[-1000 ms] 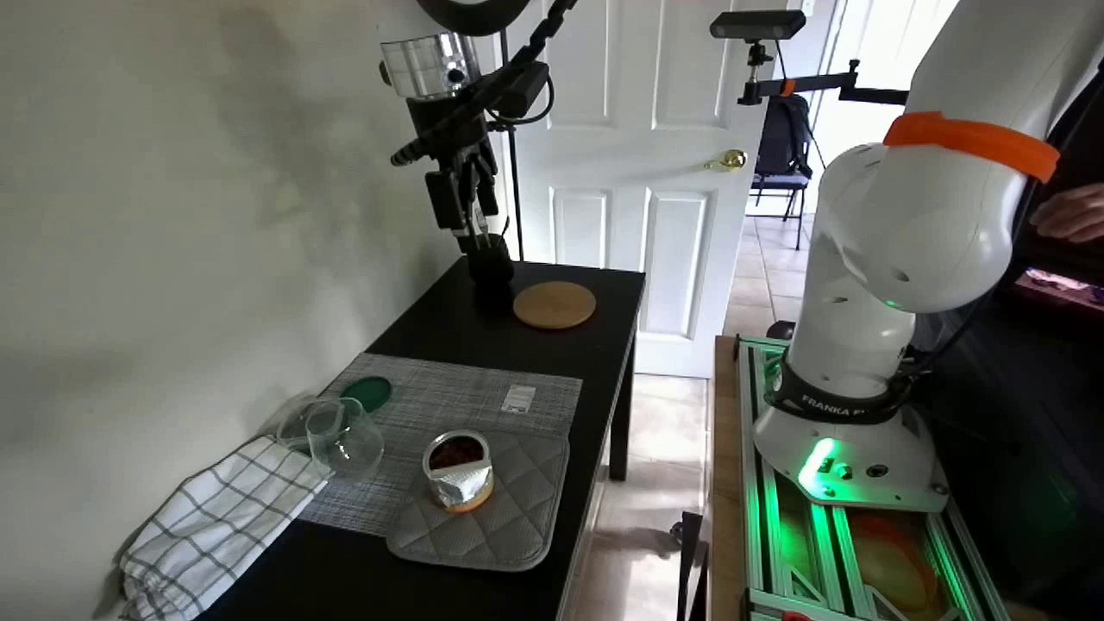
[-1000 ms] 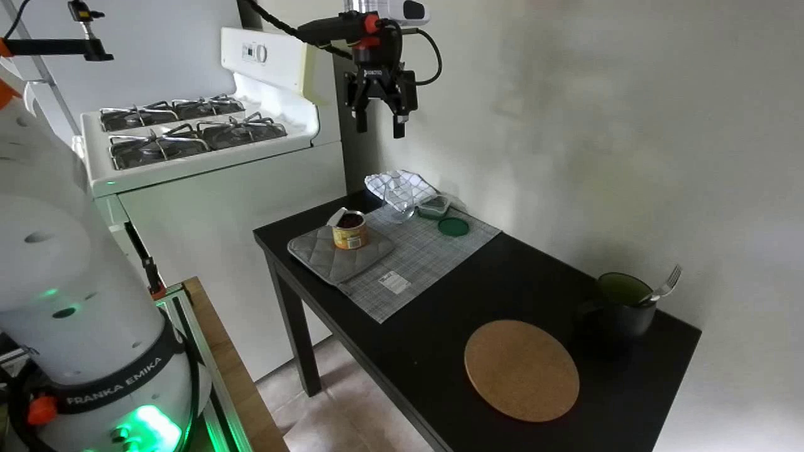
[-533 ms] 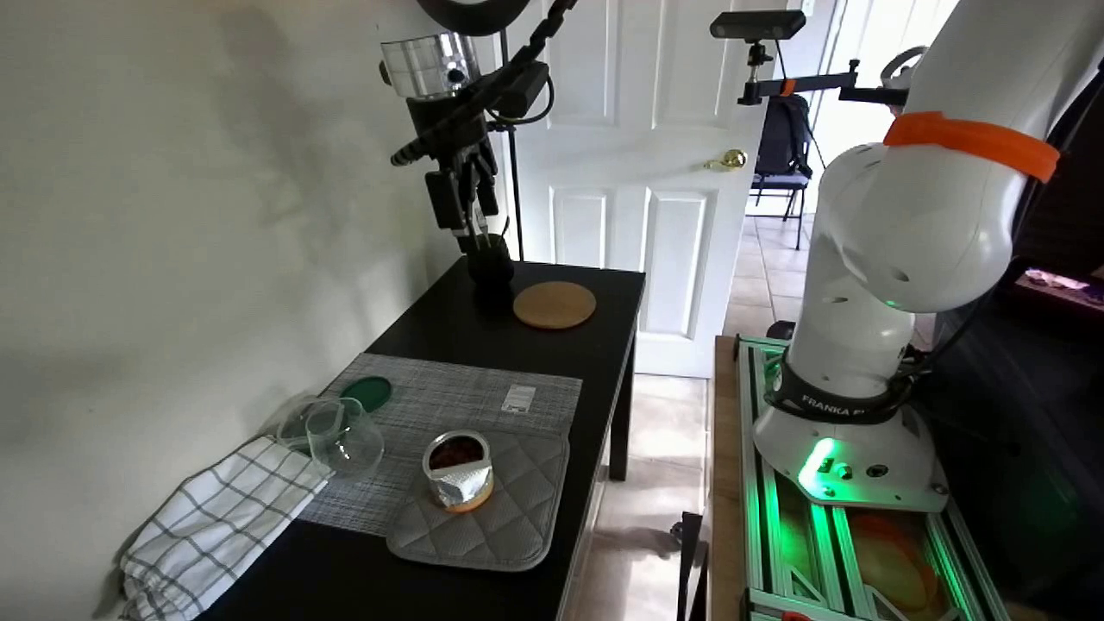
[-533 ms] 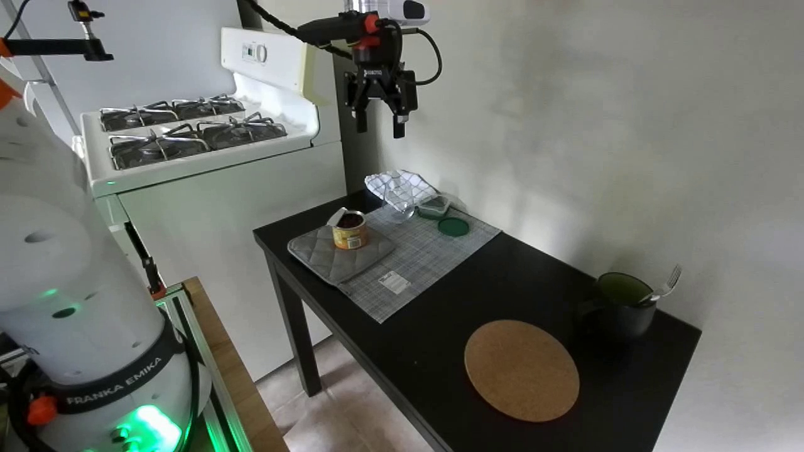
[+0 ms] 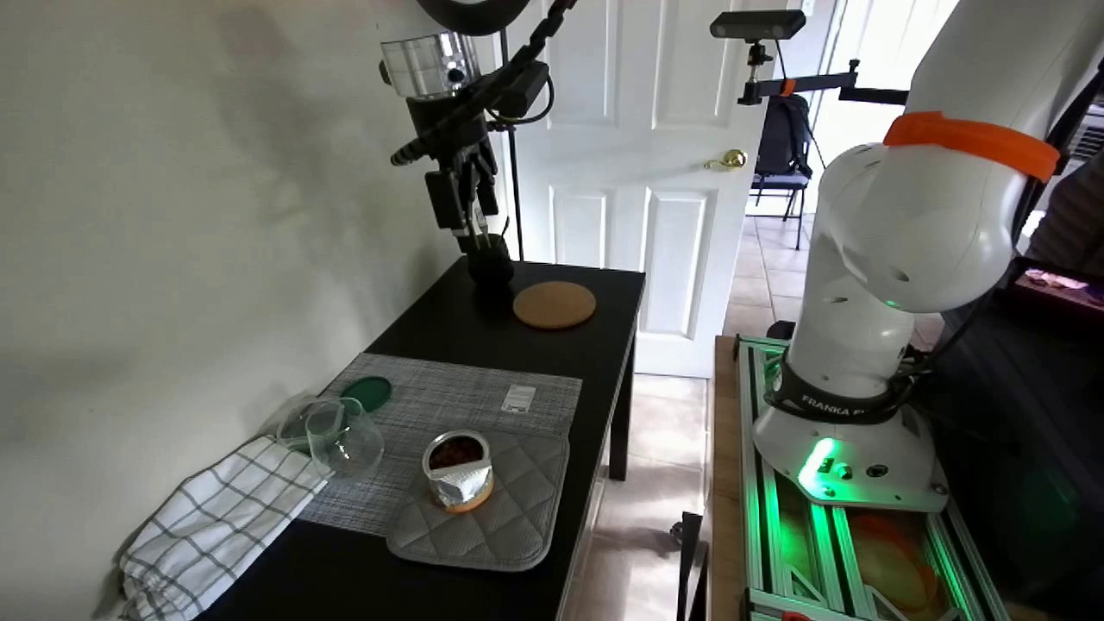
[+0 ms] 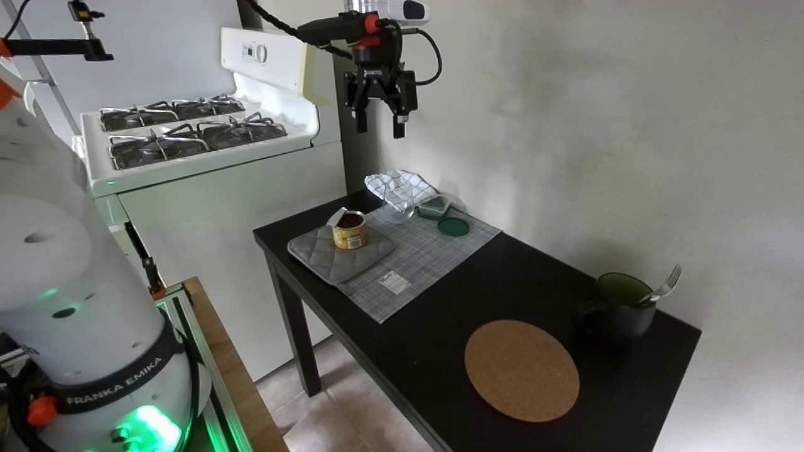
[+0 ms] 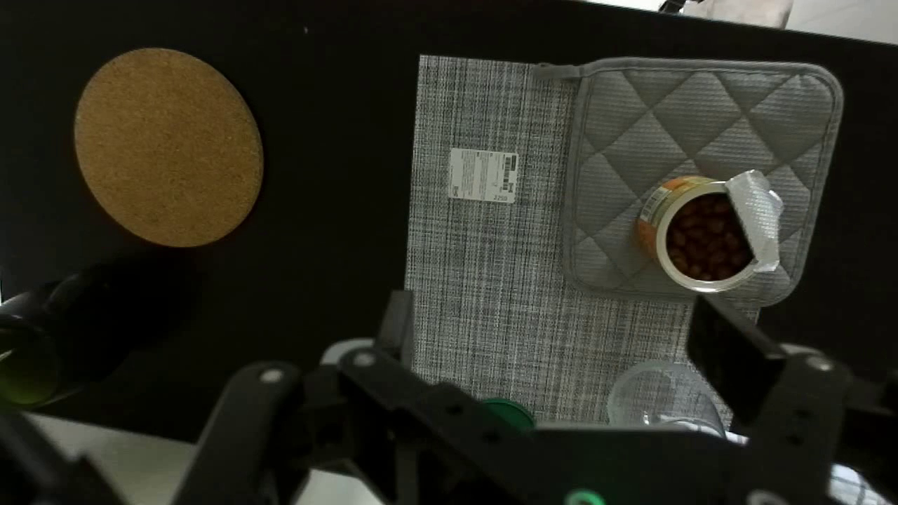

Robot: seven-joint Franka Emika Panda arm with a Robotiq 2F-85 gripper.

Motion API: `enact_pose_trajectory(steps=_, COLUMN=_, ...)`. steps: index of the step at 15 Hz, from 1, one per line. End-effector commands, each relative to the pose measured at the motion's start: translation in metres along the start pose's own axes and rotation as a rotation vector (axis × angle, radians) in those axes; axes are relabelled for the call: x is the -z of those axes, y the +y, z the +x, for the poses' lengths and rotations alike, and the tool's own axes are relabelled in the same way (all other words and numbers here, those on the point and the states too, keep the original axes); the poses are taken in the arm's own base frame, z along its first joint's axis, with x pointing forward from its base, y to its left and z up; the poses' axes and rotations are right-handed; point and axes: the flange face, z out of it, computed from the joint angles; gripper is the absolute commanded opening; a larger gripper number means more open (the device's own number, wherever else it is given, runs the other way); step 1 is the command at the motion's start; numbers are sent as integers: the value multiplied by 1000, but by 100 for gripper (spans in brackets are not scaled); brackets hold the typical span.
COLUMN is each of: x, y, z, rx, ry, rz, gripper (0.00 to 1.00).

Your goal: Move the glass cup to the right

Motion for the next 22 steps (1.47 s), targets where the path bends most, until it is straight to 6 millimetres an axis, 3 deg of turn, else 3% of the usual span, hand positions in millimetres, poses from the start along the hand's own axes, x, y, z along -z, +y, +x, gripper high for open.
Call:
enact_pose_trajectory(steps=1, x=0, y=0, z=0, rx=0, ry=-1, rz=0, gripper=100)
enact_pose_trajectory(steps=6, x=0, y=0, z=0, rx=0, ry=-1, rz=0, gripper=100)
enact_pose_trajectory(steps=8, x=3, y=-1, z=10, rx=-76, ry=29, rz=-13, gripper=100)
enact_pose_trajectory(steps=13, x=-2, y=-21, z=63, rx=-207, ry=121, rz=-8, gripper=100)
enact_pose_trajectory(steps=18, x=-39, y=-70, z=126, rx=-227, ry=123, rz=31, gripper=100)
enact_pose_trajectory(steps=22, x=-88, y=-106, z=165, rx=-229, ry=27, rz=29, gripper=100)
